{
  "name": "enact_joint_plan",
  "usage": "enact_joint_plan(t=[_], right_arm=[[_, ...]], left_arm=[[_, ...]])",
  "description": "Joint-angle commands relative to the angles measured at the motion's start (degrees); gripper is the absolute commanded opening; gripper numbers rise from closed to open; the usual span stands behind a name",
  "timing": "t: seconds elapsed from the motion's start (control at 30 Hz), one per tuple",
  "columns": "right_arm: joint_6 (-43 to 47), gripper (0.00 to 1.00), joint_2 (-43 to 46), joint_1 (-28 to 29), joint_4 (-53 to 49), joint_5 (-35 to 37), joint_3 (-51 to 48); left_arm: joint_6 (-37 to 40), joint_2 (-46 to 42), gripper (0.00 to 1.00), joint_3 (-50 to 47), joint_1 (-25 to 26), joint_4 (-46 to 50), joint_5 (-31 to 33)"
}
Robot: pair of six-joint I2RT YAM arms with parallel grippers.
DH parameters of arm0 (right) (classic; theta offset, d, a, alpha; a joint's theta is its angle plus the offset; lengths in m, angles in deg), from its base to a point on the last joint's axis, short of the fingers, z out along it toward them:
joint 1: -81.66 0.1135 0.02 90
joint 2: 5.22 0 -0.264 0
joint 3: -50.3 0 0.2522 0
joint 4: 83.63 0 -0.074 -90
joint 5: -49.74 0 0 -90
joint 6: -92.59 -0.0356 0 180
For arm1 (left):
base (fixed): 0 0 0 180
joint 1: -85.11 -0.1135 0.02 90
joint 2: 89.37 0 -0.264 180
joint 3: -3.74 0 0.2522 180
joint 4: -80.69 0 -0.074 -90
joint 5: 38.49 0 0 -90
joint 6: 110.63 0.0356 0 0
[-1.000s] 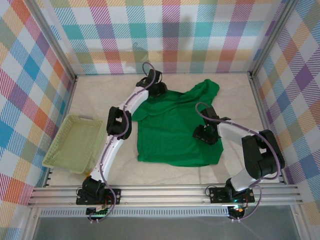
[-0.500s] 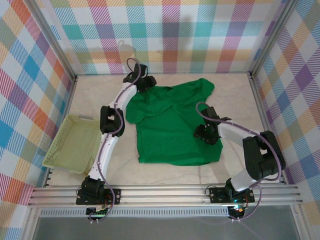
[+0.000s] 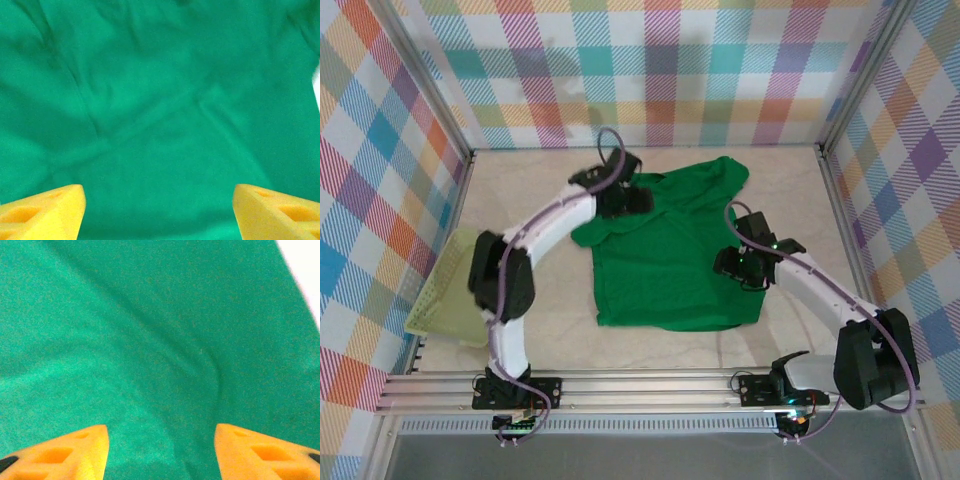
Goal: Fold the inside-out t-shirt
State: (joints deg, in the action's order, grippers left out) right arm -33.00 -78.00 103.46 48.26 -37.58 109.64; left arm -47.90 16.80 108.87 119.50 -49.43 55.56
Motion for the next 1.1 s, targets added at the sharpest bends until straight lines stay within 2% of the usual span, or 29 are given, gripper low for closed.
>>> enact_joint_plan(t=[0.0,0.17,0.37,0.63,0.8,0.9,1.07], right_arm=[[-2.1,0.56,1.7,4.9,-3.3,-3.0,-2.9],[-4.6,0.52,1.8,14.0,-5.7,-1.5,-4.5],[-8.0,0.49,-0.1,20.0,-6.2,1.0,-6.3],[-9.4,0.49,-4.8,21.5,-6.3,5.2,-5.1],[-9.7,0.48,-7.3,22.1,-5.0,5.2,-4.5],[-9.8,0.43,-8.5,22.4,-5.0,5.8,-4.1],[-9.5,0.28,-8.6,22.6,-5.5,6.5,-3.3]], left_arm=[[-0.9,-5.3,0.77,-12.5,1.6,-4.7,7.0],[-2.5,-15.9,0.77,-29.7,4.1,-11.4,7.6],[-3.7,-23.8,0.79,-41.5,4.3,-16.2,8.5],[-2.9,-26.3,0.82,-46.1,4.4,-22.5,5.6],[-2.6,-27.3,0.86,-47.6,4.6,-24.1,5.1],[-2.0,-27.6,0.87,-47.9,4.9,-24.3,4.8],[-1.6,-27.5,0.88,-48.2,5.7,-24.4,4.7]])
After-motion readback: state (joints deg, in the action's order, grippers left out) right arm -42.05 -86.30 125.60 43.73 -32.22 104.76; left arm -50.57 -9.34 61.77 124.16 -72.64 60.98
